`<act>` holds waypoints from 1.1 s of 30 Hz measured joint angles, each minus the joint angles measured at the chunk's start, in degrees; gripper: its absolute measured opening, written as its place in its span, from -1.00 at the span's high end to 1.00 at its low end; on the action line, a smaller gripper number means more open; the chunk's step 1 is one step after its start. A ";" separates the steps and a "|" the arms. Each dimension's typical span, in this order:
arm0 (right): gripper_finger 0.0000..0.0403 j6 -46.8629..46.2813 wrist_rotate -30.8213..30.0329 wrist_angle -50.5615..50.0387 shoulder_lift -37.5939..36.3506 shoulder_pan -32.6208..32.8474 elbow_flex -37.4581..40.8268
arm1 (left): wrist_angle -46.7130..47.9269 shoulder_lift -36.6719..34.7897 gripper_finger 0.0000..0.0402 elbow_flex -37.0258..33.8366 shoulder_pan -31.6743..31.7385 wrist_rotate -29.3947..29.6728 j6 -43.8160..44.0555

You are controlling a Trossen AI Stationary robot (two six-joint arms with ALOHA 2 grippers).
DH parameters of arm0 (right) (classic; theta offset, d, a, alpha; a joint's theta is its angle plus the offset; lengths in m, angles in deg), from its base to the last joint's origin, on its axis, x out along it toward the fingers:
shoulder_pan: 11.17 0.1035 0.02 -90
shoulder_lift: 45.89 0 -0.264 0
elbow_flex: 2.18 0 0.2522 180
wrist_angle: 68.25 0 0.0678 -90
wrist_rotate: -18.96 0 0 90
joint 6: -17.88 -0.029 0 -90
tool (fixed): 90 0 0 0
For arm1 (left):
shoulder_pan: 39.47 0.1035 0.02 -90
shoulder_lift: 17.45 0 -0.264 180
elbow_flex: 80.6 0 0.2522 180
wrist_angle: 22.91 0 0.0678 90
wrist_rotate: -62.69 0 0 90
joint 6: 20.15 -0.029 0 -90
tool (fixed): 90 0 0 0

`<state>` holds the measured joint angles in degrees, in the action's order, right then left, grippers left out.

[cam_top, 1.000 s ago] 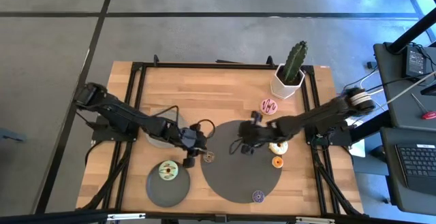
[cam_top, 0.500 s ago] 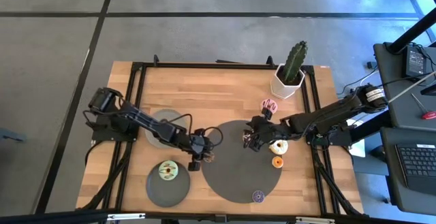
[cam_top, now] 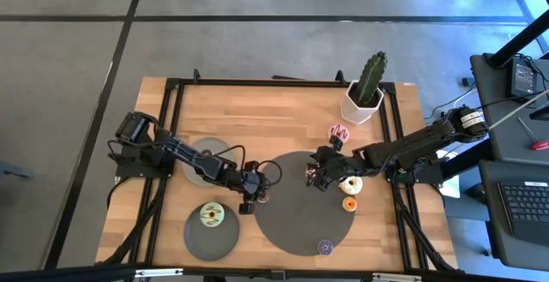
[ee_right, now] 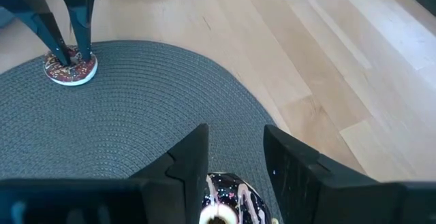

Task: Pick & Place donuts
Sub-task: Put the small brown donut on the gray plate

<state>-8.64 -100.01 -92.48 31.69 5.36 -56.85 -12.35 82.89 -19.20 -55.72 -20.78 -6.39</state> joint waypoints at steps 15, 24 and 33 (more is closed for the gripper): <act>0.29 0.02 0.02 -0.06 0.02 -0.02 0.00 | 0.42 0.00 0.51 0.00 -0.70 0.44 -2.02; 0.29 0.22 0.02 -0.08 0.02 0.00 0.00 | 0.46 0.00 0.55 0.00 -0.70 0.53 -1.55; 0.29 0.22 0.04 -0.10 0.02 -0.02 0.00 | 2.13 0.15 0.80 0.01 -0.70 2.26 -1.49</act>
<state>-8.42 -99.96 -92.58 31.71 5.34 -56.85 -10.22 83.04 -19.19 -56.42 -18.53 -7.87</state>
